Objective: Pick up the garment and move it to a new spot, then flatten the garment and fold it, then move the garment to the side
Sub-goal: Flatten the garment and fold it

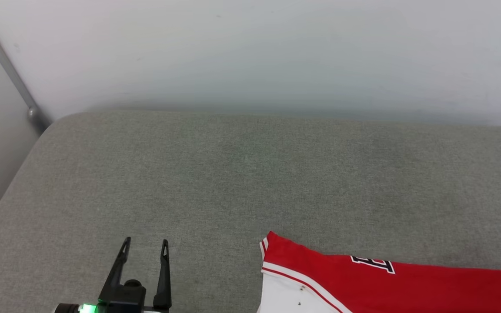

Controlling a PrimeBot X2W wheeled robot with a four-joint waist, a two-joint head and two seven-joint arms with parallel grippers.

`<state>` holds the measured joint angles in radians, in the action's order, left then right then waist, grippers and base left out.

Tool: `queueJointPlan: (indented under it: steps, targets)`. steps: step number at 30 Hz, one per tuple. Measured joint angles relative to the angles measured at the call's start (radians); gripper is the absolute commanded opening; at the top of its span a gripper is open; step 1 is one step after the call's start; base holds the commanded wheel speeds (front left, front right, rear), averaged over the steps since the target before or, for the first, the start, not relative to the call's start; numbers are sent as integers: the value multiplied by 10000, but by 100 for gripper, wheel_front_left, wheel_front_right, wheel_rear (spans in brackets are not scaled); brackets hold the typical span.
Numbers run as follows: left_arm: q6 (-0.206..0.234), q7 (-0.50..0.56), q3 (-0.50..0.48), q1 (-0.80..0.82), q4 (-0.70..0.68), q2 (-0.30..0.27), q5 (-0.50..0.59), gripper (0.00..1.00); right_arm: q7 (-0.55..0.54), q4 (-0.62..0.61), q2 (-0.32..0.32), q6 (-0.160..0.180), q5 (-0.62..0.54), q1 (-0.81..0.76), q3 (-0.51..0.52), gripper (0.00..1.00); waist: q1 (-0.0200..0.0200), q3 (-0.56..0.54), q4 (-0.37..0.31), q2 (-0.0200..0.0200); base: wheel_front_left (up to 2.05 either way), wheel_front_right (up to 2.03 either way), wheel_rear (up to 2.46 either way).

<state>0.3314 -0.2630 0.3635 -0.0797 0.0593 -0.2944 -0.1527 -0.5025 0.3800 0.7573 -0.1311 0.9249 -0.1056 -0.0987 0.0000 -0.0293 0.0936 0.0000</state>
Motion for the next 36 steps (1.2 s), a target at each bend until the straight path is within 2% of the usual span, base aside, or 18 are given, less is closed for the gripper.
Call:
queueJointPlan:
  steps: [6, 13, 17, 22, 23, 28, 36]
  targets:
    - [-253, 2, -504, -108, -13, 234, 230, 100, -15, -631, 100, 0, -318, -304, 318, 0, 0, -74, -66, 0, 0, 0, 0]
    - [-589, 2, -963, -209, -46, 512, 424, 100, -508, -3289, -257, 2, -372, -779, 199, 0, 0, -144, -72, 0, 0, 0, 0]
    - [-736, 2, -1197, -232, -42, 665, 514, 100, -796, -4736, -489, 4, -817, -840, -222, 0, 0, -90, -19, 0, 0, 0, 0]
    - [-943, 2, -1419, -224, -19, 846, 623, 100, -1294, -5607, -1356, 2, -1310, 13, -1390, 0, 0, 14, 89, 0, 0, 0, 0]
    - [-1055, 2, -1499, -187, 8, 951, 709, 100, -1413, -5436, -2034, 2, -1570, 833, -2213, 0, 0, 99, 167, 0, 0, 0, 0]
    - [-1292, 2, -1567, -145, 40, 1137, 828, 100, -1505, -4343, -2692, 2, -1985, 2145, -3877, 0, 0, 242, 378, 0, 0, 0, 0]
    - [-1507, 0, -1651, 85, 58, 1430, 997, 100, -788, -2290, -3770, 2, -1969, 3565, -5519, 0, 0, 704, 730, 0, 0, 0, 0]
